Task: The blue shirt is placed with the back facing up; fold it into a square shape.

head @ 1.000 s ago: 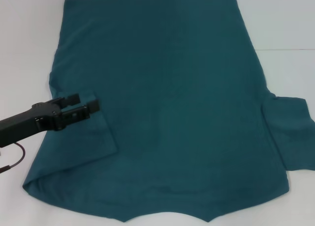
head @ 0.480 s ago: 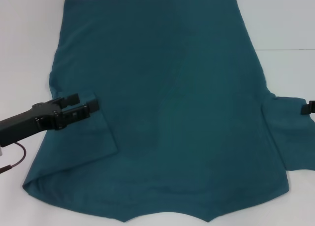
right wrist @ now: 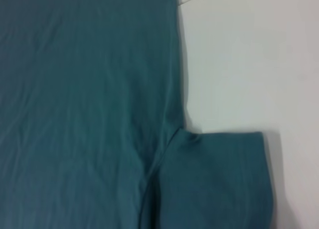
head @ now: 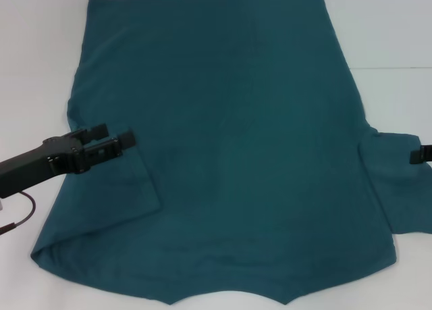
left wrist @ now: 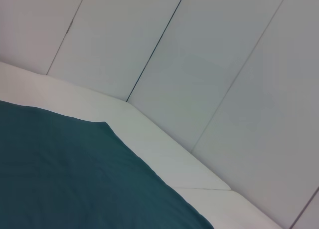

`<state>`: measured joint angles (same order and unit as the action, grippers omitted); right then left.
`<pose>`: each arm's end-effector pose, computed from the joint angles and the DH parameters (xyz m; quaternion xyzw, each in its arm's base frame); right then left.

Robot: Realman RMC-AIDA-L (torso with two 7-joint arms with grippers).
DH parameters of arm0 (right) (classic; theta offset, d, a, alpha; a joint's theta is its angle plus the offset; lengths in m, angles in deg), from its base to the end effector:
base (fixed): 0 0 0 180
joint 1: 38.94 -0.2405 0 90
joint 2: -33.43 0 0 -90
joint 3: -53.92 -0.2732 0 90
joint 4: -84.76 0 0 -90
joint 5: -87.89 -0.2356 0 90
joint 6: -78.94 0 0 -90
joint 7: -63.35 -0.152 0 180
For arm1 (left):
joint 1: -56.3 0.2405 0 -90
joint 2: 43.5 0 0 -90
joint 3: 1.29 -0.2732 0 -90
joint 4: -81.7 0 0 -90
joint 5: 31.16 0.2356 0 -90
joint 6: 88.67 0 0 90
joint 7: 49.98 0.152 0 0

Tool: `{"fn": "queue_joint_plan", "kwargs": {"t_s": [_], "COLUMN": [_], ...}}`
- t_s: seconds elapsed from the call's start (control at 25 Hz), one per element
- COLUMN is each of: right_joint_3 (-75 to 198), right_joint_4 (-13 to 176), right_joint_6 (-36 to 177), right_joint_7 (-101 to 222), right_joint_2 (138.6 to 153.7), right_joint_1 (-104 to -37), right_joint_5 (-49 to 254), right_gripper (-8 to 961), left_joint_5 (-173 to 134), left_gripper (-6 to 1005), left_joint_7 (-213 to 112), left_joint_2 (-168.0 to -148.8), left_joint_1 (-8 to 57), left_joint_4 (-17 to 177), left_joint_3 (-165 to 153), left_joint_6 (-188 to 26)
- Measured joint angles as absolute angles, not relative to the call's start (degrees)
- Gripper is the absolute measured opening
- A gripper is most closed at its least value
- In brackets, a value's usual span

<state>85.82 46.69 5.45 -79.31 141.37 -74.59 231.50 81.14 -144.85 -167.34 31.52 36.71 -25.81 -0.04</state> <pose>0.3750 0.4110 0.0872 -0.6955 0.6645 0.0858 0.2594 -0.3180 0.3463 0.0200 -0.8279 -0.3852 -0.3449 0.2173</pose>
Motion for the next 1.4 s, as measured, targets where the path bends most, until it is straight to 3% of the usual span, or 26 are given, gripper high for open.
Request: {"fn": "queue_joint_plan", "kwargs": {"t_s": [0.28, 1.4], "right_joint_3": [85.8, 85.64], "right_joint_4": [46.98, 49.09], "right_joint_6": [7.1, 8.84], "right_joint_7": [-77.08, -74.1], "right_joint_2": [142.42, 143.6], "right_joint_1": [-74.54, -74.61], "right_joint_5": [231.36, 226.5], "right_gripper": [906, 872], "left_joint_5": [81.07, 80.99], "left_gripper": [906, 906], "left_joint_7": [-144.88, -144.9], "left_joint_2": [-167.34, -167.34], "left_joint_1": [31.63, 32.11], "left_joint_4": [36.77, 36.85], "left_joint_3": [-25.81, -25.72], "left_joint_6": [-0.01, 0.1]}}
